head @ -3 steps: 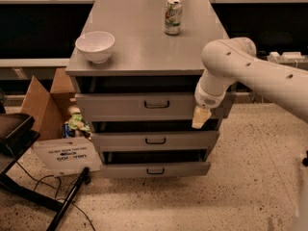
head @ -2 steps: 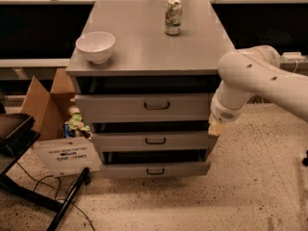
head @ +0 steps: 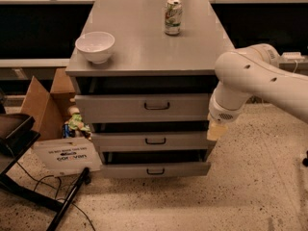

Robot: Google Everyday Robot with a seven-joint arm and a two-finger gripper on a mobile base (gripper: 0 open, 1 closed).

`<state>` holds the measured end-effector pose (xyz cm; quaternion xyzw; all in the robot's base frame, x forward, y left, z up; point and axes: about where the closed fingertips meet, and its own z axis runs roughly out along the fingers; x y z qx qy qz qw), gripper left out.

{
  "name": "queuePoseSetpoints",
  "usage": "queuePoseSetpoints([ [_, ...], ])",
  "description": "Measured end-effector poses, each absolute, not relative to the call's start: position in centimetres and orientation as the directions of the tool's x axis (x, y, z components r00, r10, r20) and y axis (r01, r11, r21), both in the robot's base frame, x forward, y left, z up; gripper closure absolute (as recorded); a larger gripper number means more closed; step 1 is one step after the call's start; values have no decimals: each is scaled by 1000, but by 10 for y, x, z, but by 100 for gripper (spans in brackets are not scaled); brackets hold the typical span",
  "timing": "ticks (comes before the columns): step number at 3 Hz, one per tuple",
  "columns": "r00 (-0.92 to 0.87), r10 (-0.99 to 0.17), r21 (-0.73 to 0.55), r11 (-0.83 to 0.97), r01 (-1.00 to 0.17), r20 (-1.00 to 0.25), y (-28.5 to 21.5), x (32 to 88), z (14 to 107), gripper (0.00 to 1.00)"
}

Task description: Open top drawer

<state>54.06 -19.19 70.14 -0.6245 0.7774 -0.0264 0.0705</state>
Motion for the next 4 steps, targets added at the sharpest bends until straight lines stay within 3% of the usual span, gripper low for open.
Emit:
queuePoseSetpoints([
  [2, -76, -996, -246, 86, -966, -51, -138, 593, 731, 0],
  [4, -53, -998, -194, 61, -979, -45, -103, 626, 689, 0],
])
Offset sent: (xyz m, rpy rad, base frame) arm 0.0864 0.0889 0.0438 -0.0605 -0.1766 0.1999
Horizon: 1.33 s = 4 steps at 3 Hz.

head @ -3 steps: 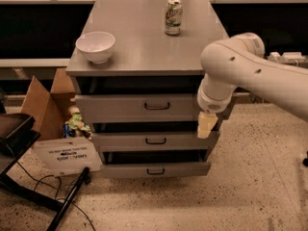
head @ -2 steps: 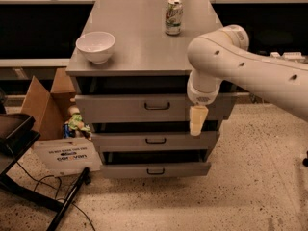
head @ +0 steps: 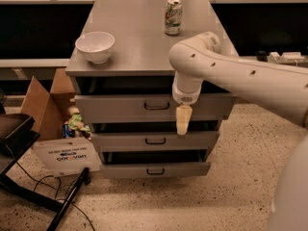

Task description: Open top drawer

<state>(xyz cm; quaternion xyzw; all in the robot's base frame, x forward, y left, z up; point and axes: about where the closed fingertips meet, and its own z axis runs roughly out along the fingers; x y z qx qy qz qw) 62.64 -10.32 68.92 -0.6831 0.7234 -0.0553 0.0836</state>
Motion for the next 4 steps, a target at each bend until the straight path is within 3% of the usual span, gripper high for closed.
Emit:
queuePoseSetpoints([
  [1, -52, -998, -166, 58, -984, -40, -98, 634, 669, 19],
  [3, -80, -997, -152, 82, -985, -24, -110, 632, 668, 65],
  [4, -80, -997, -152, 82, -985, -24, -109, 633, 680, 96],
])
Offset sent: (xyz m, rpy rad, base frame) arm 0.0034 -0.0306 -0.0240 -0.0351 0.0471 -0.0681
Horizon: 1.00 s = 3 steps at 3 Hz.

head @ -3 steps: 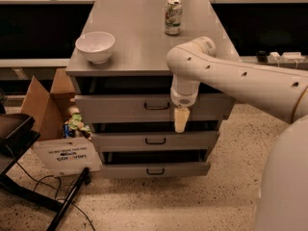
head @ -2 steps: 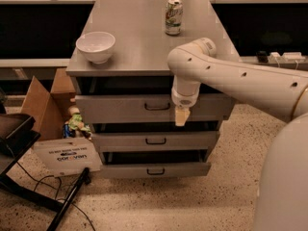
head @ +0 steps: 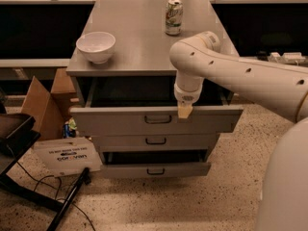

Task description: Open top drawer

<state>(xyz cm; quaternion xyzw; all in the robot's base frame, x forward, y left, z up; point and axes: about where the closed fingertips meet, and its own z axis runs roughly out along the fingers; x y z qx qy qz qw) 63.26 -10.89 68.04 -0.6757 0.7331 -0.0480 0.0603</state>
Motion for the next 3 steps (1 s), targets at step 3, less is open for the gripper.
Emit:
queuePoseSetpoints([
  [3, -101, -995, -135, 100, -986, -1, -112, 595, 683, 100],
])
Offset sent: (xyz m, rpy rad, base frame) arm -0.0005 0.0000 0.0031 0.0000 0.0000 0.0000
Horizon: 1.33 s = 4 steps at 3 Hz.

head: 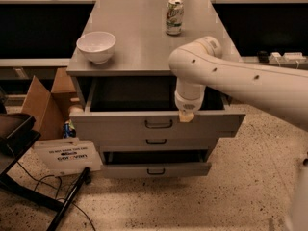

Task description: Open top drawer

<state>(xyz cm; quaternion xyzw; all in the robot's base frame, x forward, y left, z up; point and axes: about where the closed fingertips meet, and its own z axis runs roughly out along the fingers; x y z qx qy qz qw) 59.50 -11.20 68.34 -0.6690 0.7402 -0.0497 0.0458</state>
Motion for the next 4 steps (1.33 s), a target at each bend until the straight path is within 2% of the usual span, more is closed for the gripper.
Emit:
queuePoseSetpoints([
  [3, -156, -987, -88, 152, -984, 33, -129, 541, 691, 100],
  [4, -156, -987, -88, 152, -984, 33, -128, 541, 691, 100],
])
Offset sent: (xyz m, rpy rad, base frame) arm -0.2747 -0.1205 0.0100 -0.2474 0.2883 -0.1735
